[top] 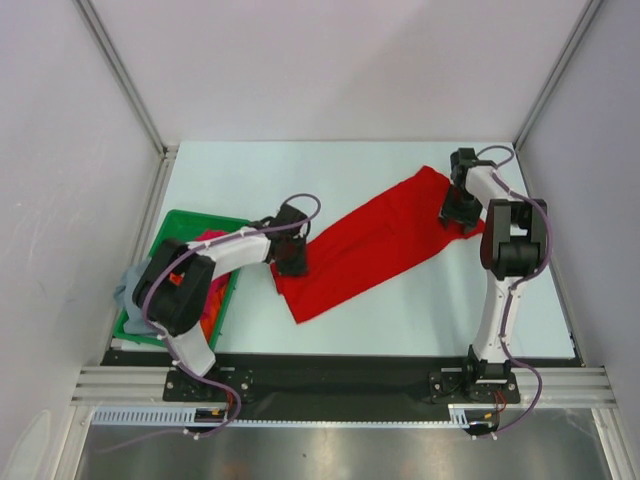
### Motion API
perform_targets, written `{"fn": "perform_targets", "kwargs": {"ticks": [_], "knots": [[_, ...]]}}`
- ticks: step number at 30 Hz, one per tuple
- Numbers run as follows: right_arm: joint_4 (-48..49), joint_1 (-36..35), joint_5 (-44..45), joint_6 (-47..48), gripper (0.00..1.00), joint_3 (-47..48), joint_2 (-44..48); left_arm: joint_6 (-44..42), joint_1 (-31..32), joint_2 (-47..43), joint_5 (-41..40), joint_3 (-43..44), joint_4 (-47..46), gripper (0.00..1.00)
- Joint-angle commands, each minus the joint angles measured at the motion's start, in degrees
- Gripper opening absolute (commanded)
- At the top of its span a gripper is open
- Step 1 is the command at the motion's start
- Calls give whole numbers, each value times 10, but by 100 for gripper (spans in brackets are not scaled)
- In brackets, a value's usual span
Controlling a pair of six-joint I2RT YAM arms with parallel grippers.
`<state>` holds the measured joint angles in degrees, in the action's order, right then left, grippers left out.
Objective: Fold and stack the t-shirts
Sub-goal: Fold the tshirt
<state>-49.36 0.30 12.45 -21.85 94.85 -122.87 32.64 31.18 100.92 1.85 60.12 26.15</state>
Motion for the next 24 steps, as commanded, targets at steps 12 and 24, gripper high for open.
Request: {"fn": "perform_targets", "kwargs": {"ticks": [12, 24], "knots": [[-67, -57, 1, 59, 60, 359, -127, 85, 114, -165, 20, -67, 142, 38], [-92, -139, -95, 8, 68, 43, 174, -103, 68, -29, 50, 261, 16, 53]]}}
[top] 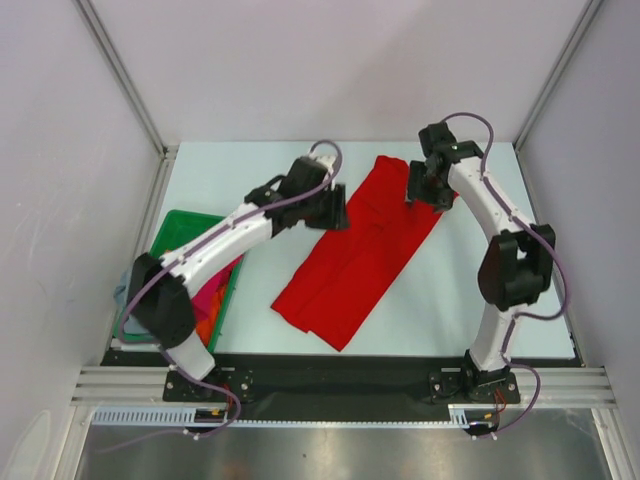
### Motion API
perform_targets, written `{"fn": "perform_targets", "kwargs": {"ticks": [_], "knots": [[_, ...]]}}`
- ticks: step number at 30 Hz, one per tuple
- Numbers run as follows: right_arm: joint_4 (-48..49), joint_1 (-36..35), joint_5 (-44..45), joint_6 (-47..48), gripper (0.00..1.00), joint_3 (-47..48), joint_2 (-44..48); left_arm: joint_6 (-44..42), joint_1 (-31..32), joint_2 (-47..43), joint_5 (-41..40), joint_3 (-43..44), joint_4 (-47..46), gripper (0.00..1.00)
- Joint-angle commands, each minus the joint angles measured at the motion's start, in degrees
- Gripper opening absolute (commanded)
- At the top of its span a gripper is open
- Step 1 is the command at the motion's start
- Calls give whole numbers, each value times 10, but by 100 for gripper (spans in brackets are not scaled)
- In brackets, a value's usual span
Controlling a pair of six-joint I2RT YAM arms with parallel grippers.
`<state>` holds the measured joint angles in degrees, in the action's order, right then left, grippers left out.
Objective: Fold and stack the t-shirts
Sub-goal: Fold the tshirt
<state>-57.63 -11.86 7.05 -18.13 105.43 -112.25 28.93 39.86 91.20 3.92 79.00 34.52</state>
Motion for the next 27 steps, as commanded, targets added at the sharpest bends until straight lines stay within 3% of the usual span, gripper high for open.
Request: {"fn": "perform_targets", "kwargs": {"ticks": [1, 5, 10, 14, 17, 18, 21, 24, 27], "knots": [[-2, -21, -38, -42, 66, -85, 84, -70, -23, 96, 33, 101, -73, 52], [77, -23, -91, -127, 57, -223, 178, -105, -36, 216, 105, 231, -117, 47], [192, -36, -138, -178, 57, -349, 230, -106, -39, 345, 129, 333, -201, 49], [230, -48, -171, -163, 57, -362, 192, -61, -44, 420, 153, 379, -263, 49], [240, -56, -195, -154, 49, -359, 155, -19, -47, 469, 164, 403, -313, 51], [240, -59, -198, -151, 39, -353, 137, -6, -48, 500, 166, 417, -314, 52], [244, -67, -202, -144, 28, -349, 120, 37, -56, 556, 156, 503, -278, 54], [250, -76, -224, -132, 27, -346, 95, 96, -71, 629, 165, 593, -223, 49], [261, -87, -240, -123, 28, -356, 79, 119, -76, 629, 146, 586, -207, 45]]}}
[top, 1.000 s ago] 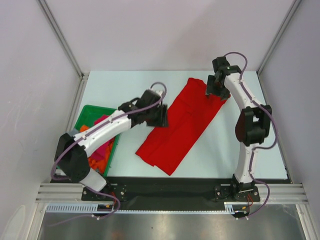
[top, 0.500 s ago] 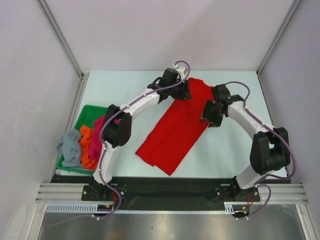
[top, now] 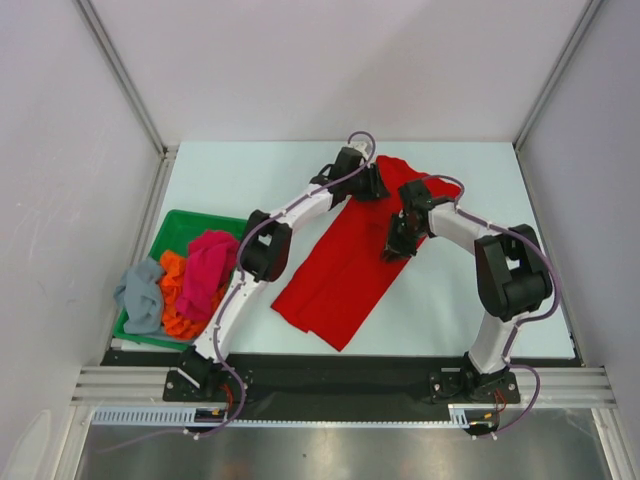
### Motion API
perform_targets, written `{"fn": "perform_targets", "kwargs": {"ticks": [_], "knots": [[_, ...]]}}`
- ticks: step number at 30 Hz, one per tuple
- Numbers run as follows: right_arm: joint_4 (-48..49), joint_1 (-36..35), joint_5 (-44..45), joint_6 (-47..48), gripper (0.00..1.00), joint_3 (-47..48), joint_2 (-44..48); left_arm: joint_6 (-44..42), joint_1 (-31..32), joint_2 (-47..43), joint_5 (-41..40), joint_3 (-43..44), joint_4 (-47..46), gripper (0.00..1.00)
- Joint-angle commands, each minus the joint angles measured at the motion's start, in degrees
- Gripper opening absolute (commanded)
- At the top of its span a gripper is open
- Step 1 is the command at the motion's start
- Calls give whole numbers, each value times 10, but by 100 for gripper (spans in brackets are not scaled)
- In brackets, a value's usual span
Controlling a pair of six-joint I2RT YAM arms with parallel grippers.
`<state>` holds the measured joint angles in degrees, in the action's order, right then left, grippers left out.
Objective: Fold and stack the t-shirts
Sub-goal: Fold the tshirt
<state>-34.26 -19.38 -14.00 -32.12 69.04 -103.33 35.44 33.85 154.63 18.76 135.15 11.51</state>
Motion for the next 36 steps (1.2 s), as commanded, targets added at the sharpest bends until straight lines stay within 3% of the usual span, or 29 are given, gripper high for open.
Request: {"fn": "perform_targets", "kwargs": {"ticks": [1, 3, 9, 15, 21, 27, 29, 33, 36], "knots": [[27, -15, -29, 21, 27, 4, -13, 54, -15, -13, -14, 7, 23, 46], [25, -16, -14, 21, 27, -6, -20, 68, -21, -22, -32, -28, 41, 47], [10, -5, 23, 37, 28, -10, -49, 96, -47, -5, -78, -5, 203, 45], [-39, 14, 38, 78, 30, 35, -80, 111, -87, -82, -90, -143, 202, 46], [-74, 43, 52, 121, 32, 97, -117, 72, -113, -183, -109, -296, 149, 47], [-111, 75, 83, 172, 33, 158, -167, 21, -113, -204, -113, -309, 143, 48], [-115, 73, 87, 180, 33, 163, -161, 2, -113, -196, -105, -279, 143, 49], [-134, 19, 112, 181, 40, 171, -103, -6, -113, -156, -70, -226, 102, 50], [-161, -25, 115, 162, 50, 172, -55, 2, -113, -131, -42, -187, 76, 50]]}}
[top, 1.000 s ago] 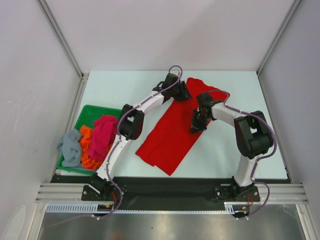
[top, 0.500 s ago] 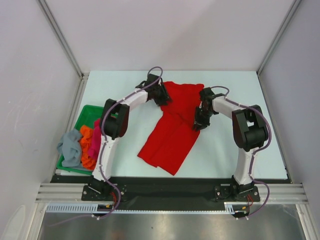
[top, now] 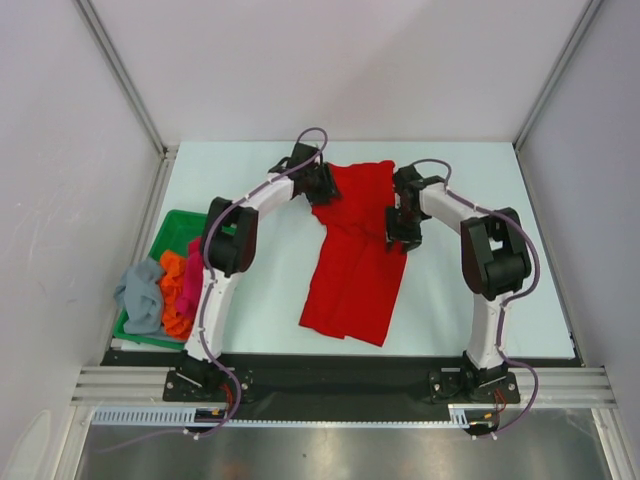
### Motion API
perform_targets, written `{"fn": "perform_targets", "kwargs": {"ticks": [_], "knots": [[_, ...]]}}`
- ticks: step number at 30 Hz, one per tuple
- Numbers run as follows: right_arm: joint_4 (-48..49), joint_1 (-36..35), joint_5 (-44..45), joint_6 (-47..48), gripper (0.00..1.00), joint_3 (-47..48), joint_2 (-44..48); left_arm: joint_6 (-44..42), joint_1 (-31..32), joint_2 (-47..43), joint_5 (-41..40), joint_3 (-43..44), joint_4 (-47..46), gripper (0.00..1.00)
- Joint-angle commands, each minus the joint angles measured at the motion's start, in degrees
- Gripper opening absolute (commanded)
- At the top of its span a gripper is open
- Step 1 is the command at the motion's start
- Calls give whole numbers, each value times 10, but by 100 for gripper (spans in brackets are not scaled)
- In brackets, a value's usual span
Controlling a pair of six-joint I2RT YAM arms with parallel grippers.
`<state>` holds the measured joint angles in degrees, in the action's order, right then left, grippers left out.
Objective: Fold and stack the t-shirts
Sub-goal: Fold the tshirt
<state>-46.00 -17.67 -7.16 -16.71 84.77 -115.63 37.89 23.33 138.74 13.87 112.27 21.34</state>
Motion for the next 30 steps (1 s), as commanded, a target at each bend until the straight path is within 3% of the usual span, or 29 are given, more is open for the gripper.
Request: {"fn": "perform_targets", "kwargs": {"ticks": [1, 4, 10, 12, 14, 16, 21, 25, 30], "knots": [[-50, -52, 49, 2, 53, 8, 80, -14, -7, 42, 11, 57, -33, 50], [-60, -80, 46, -16, 61, -14, 129, -5, -7, 56, 37, 73, -53, 51], [-59, -130, 21, -33, 61, -80, 171, -19, -8, 51, 65, 94, -61, 52], [-57, -151, 28, -41, 60, -102, 177, -36, -9, 10, 84, 81, -66, 52], [-45, -181, 29, -54, 59, -120, 185, -51, -10, -42, 113, -6, -114, 47], [-31, -196, 30, -64, 59, -145, 191, -71, -10, -136, 94, -88, -169, 53], [5, -247, 34, -98, 58, -203, 205, -133, -5, -281, 27, -110, -33, 58], [28, -282, 52, -111, 58, -233, 211, -130, 14, -415, -14, -263, 24, 60], [63, -300, 63, -138, 53, -260, 221, -94, 57, -545, 6, -449, 28, 38]]}}
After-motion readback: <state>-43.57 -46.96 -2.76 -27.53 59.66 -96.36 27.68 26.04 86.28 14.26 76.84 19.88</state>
